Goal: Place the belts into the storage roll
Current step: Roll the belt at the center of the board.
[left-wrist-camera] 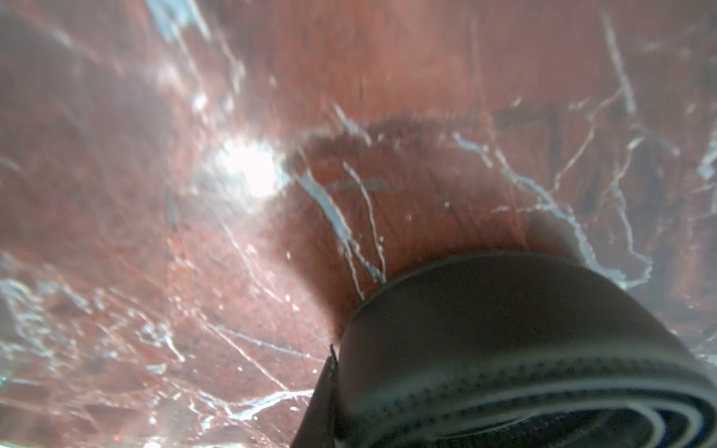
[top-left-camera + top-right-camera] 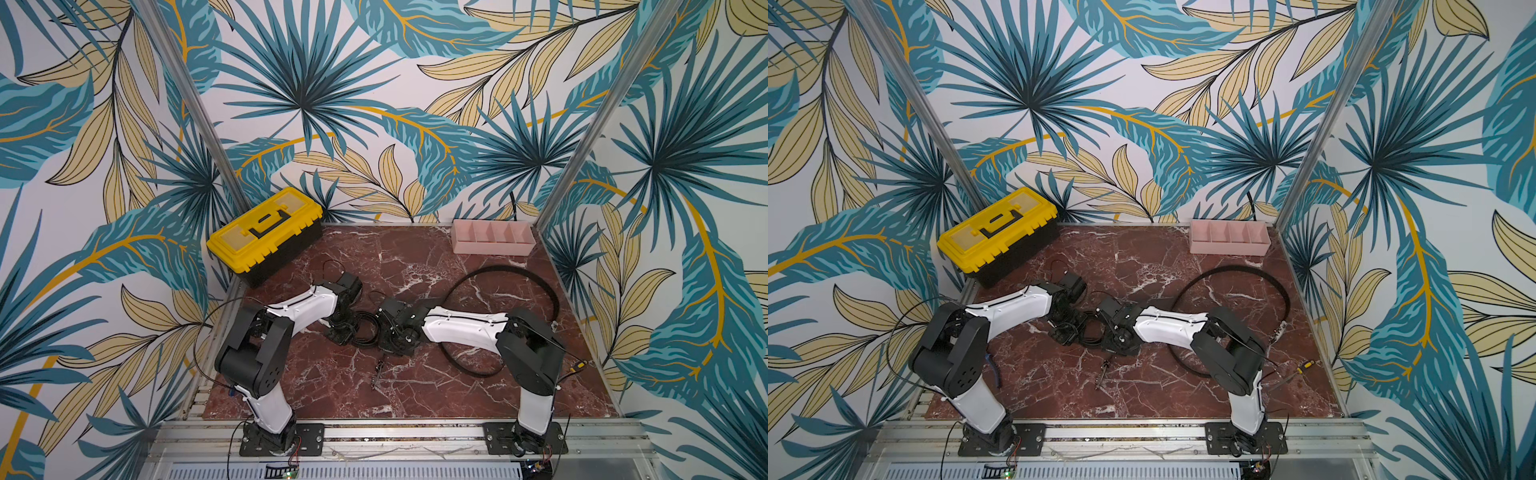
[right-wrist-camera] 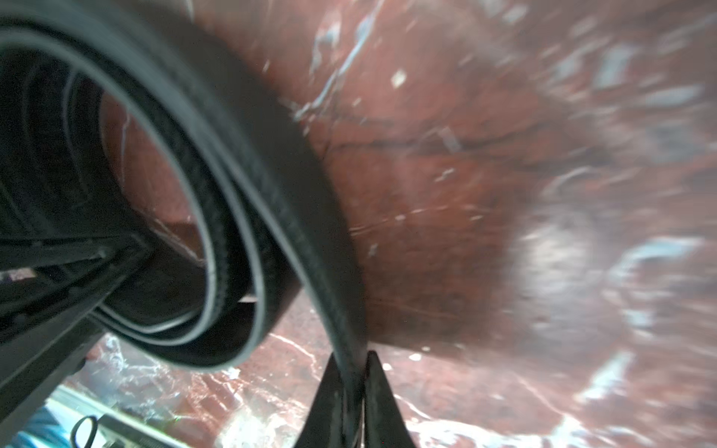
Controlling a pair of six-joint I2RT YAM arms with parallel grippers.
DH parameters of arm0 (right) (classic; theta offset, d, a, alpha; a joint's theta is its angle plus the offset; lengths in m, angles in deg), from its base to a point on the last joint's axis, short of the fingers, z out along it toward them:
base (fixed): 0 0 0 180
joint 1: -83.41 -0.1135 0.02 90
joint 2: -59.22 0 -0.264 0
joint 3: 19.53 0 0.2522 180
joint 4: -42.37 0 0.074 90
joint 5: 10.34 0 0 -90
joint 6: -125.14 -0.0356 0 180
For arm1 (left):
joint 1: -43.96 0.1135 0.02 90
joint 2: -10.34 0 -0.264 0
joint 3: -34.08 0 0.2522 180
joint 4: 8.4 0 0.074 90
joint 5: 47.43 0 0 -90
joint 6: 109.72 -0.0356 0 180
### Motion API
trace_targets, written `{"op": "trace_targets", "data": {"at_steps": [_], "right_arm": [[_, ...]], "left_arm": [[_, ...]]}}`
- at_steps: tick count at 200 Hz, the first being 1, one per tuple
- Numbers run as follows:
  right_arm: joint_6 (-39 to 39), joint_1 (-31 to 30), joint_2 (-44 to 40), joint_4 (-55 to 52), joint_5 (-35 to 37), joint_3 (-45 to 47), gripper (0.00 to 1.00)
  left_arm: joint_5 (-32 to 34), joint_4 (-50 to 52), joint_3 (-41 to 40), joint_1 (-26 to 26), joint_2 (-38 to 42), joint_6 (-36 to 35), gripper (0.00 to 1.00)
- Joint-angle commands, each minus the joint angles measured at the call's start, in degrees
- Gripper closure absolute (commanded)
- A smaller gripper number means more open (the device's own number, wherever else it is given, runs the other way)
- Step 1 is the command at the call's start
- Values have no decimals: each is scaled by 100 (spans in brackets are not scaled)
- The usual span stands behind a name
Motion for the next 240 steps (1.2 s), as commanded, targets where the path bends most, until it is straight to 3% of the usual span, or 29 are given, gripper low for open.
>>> {"op": "trace_targets", "data": {"at_steps": [1,48,139,167,194,214,240], "right_arm": [[-223,-56,197,142,-353,-173,81],[-67,-22,96,274,-690,-167,62],[322,609,-885,197,-1033,279,48],[1207,1190,-907,90,-1078,265,45],[3093,1419,-248,-619,-1101,-666,44],[4120,1452,108,-529,-1194,-1076,44],[4740,1499,665,-602,-1516,-1822,43]], "left_arm": [[-99,-198,-79,-115,9,436,100],[-89,-202,-168,-131,12,293,100],[-206,-228,-165,-118,-48,-133,100],[-264,-229,-98,-117,-119,-245,100],[-273,-233,-75,-122,-119,-291,100],[-298,-228,-62,-122,-121,-340,100],[-300,-229,-85,-122,-130,-380,100]]}}
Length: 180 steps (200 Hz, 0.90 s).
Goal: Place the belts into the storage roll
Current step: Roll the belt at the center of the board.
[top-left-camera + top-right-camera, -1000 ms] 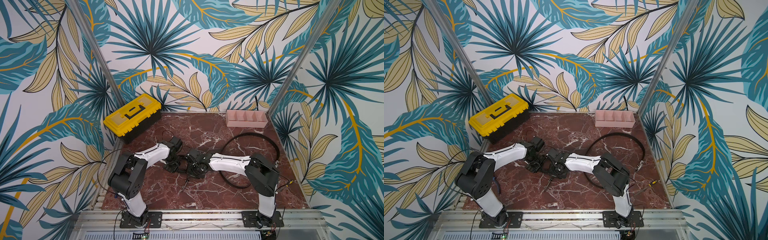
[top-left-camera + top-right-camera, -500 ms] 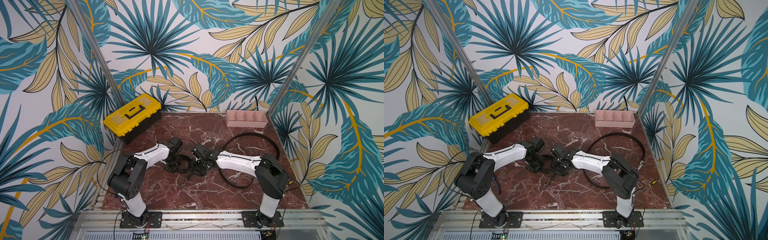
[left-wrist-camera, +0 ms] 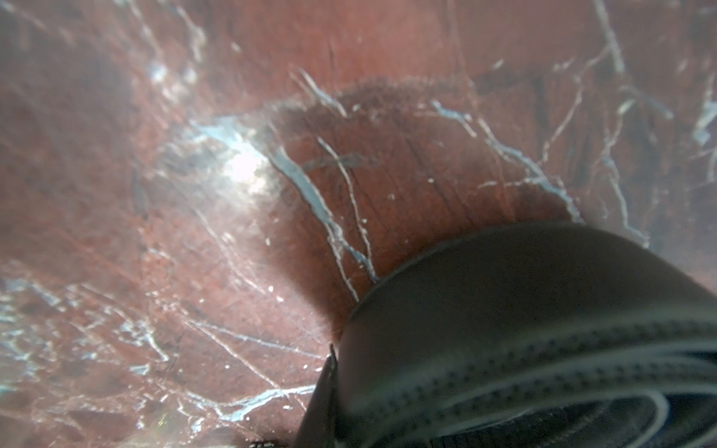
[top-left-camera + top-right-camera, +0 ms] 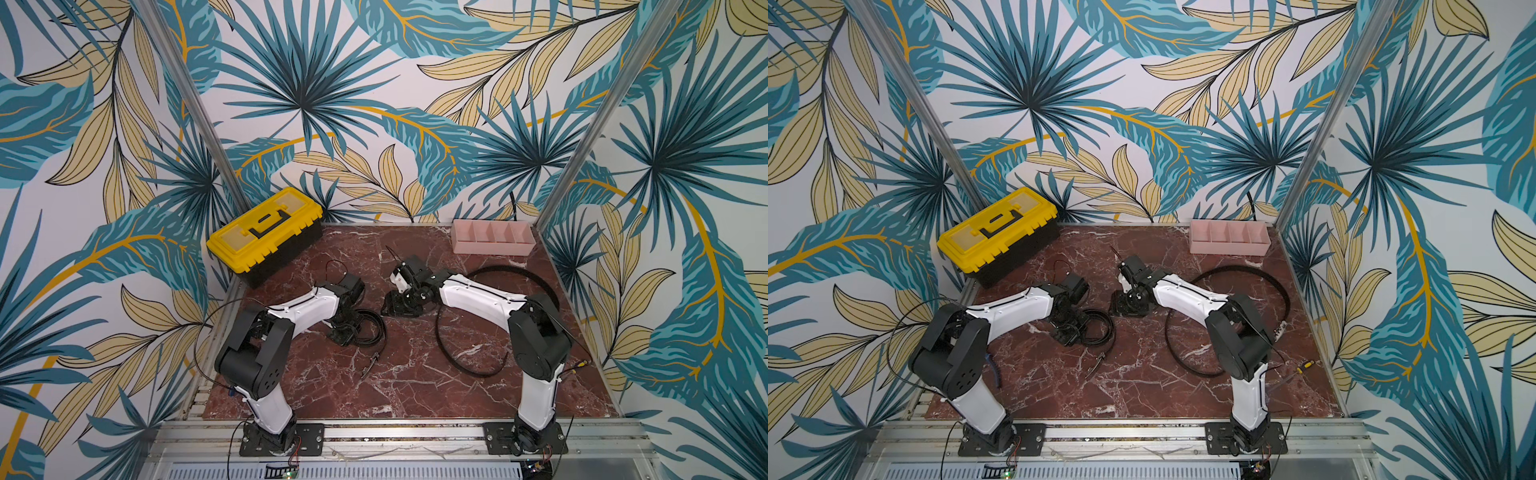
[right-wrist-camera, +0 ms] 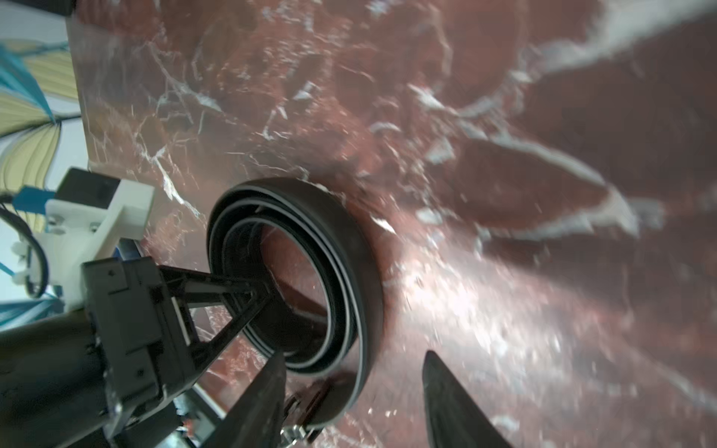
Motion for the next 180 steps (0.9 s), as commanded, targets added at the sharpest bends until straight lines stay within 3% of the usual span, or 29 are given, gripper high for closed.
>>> {"op": "trace_targets", "data": {"at_steps": [1,19,58,116,180], "right_arm": [[1277,11,470,-335,-381,-620,43],[1526,19,945,-630,-613,-1175,43],[1833,14,1360,-666,-601,-1327,36],[1608,-180,1159,-404,-571,-731,35],[280,-515,969,-10,249,-260,53]], "left_arm": [[-296,-113,-32,-56,-167,-155,100],[-309,-117,-43,-51,-176,-143,100],[-327,-113,0,-40,-209,-183,100],[-359,-117,85,-39,-272,-194,100],[-378,-166,72,-37,-281,-100,100]]}}
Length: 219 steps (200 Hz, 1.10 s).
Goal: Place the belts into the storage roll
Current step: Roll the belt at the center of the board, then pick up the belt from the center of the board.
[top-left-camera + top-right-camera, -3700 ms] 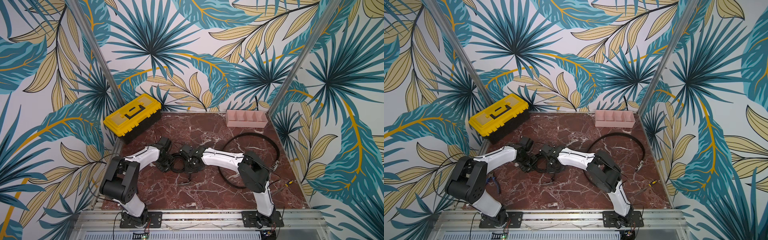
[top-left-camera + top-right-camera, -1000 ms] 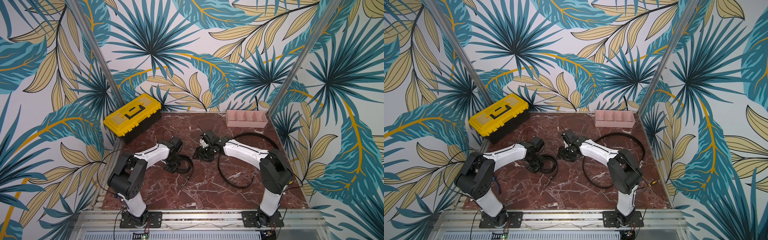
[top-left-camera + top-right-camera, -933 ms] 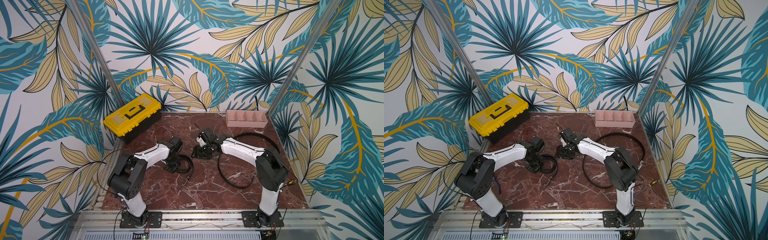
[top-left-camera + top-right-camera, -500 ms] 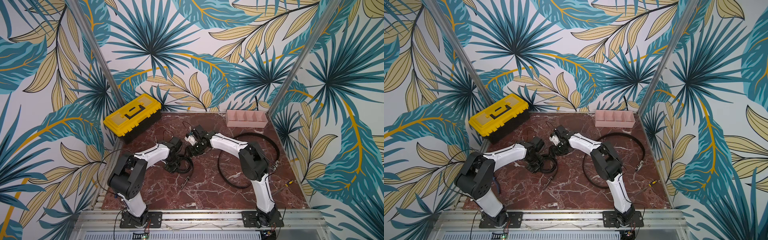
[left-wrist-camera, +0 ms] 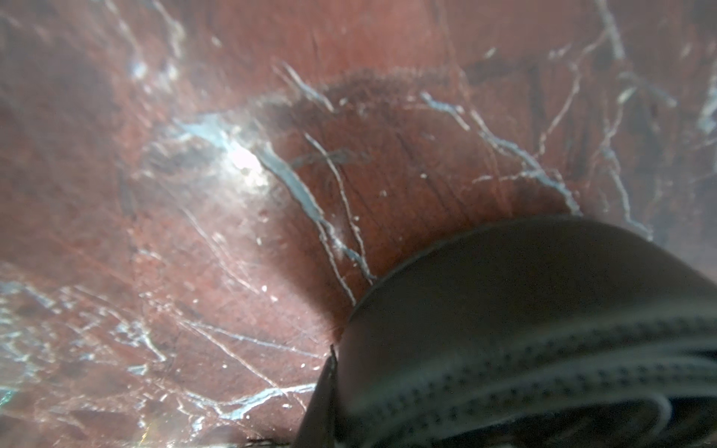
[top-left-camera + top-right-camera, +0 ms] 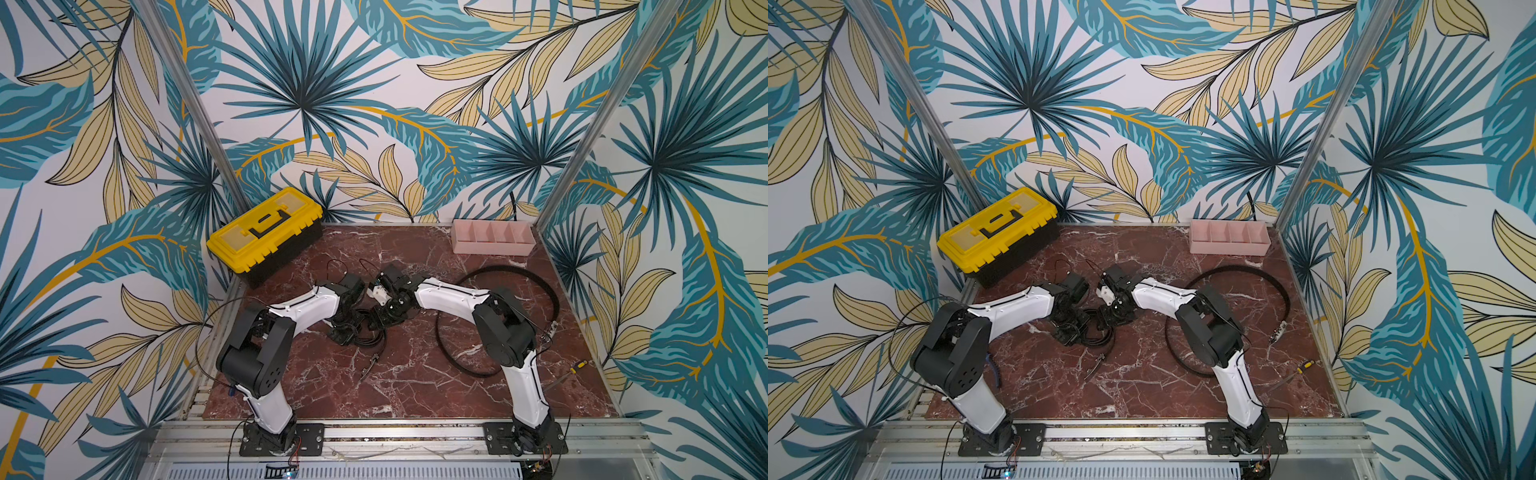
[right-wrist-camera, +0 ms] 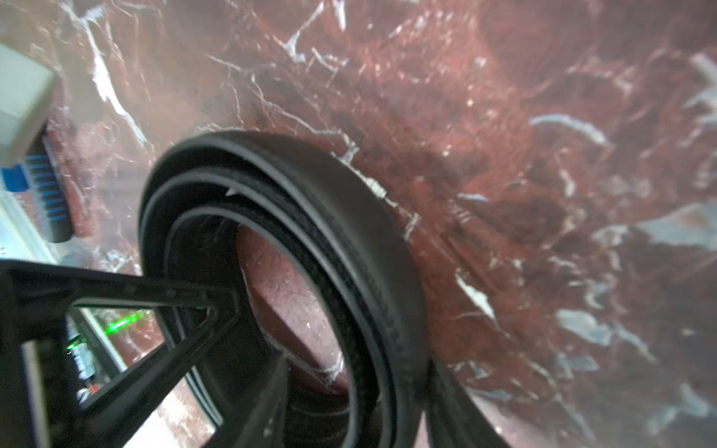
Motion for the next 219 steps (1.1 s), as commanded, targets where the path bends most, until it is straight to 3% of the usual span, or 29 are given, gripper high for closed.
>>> {"op": "trace_targets", "data": {"at_steps": [1,17,63,97,114,153,171,180,219], "right_arm": [[-679,-76,-100,89,389,268,54],[-894,-76,-114,36,588,272,61],[-1121,-90,93,-534,846,-127,69],[-1225,-202,229,-809,1039,-371,80],[-1311,-225,210,-864,1216,-389,89],[-1386,-224,151,-881,1390,-363,100],[-1386,-216,114,-903,1427,-384,100],[-1394,-217,106,-952,1458,-412,100],[-1363,-144,14,-1108,1577,-434,100]], "left_arm": [[-309,-205,9,-44,-212,-9,100],[-311,-204,5,-48,-203,-2,100],[-320,-220,-28,-55,-135,16,100],[-414,-436,-162,-84,-73,113,100],[-478,-562,-143,-117,-49,1,100],[-474,-692,-138,-138,345,-528,100],[-485,-721,-195,-148,691,-871,91],[-487,-736,-219,-147,898,-1051,80],[-597,-722,-490,-138,1999,-1628,52]]}}
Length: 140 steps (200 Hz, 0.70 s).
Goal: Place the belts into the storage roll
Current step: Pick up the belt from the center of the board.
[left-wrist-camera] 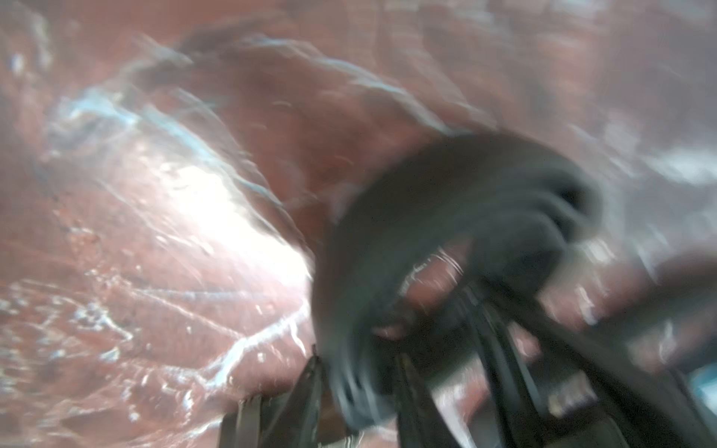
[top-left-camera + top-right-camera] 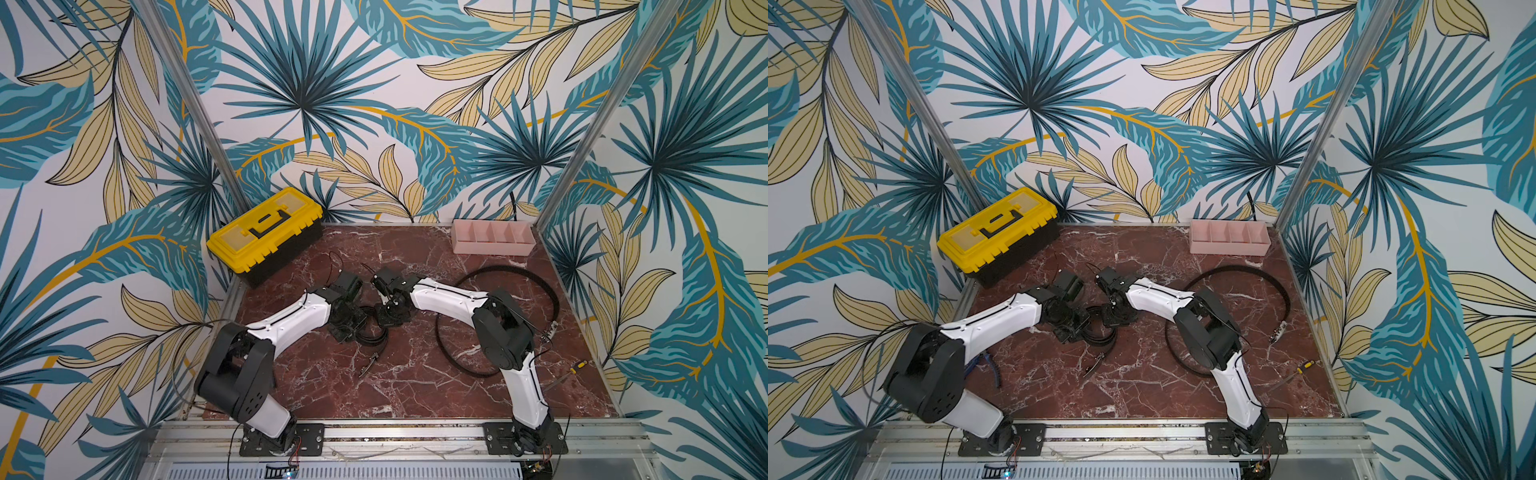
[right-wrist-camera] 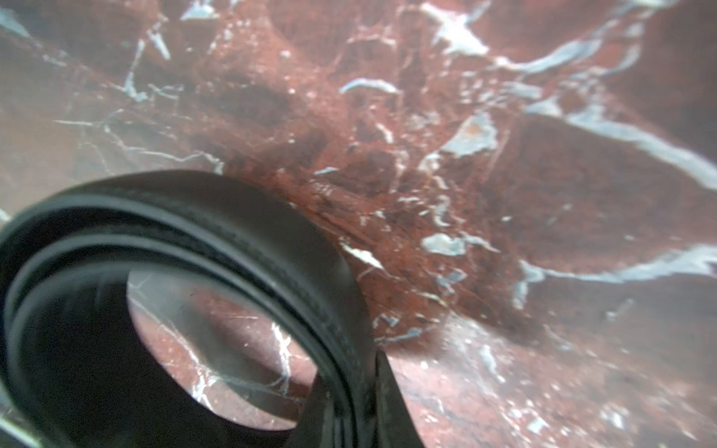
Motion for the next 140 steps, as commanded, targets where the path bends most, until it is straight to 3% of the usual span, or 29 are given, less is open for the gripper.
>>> {"op": "trace_targets", "data": {"at_steps": [1,30,52,70,81,98,140], "right_arm": [[-52,45,-31,-263,182,-31,100],[-1,168,-181,-376,277,2,100],[69,313,-545,-494,433,180,100],[211,449,-1131,-572,586,492,100],[293,541,-1516,-767,664,592,100],[386,690,-2101,-1201,864,668,100],[439,1309,-3467,-2366,1415,776,100]], "left_arm": [[-249,-152,-152,-25,705,-557,51],[-317,80,-588,-24,1865,-520,31],[470,367,-661,30,3060,-554,17],[178,219,-670,677,3483,-822,6],[-169,104,-498,1036,3228,-1112,3],[-453,-310,97,1097,2455,-1582,1],[-1641,-692,2603,1053,-388,-2200,0]]}}
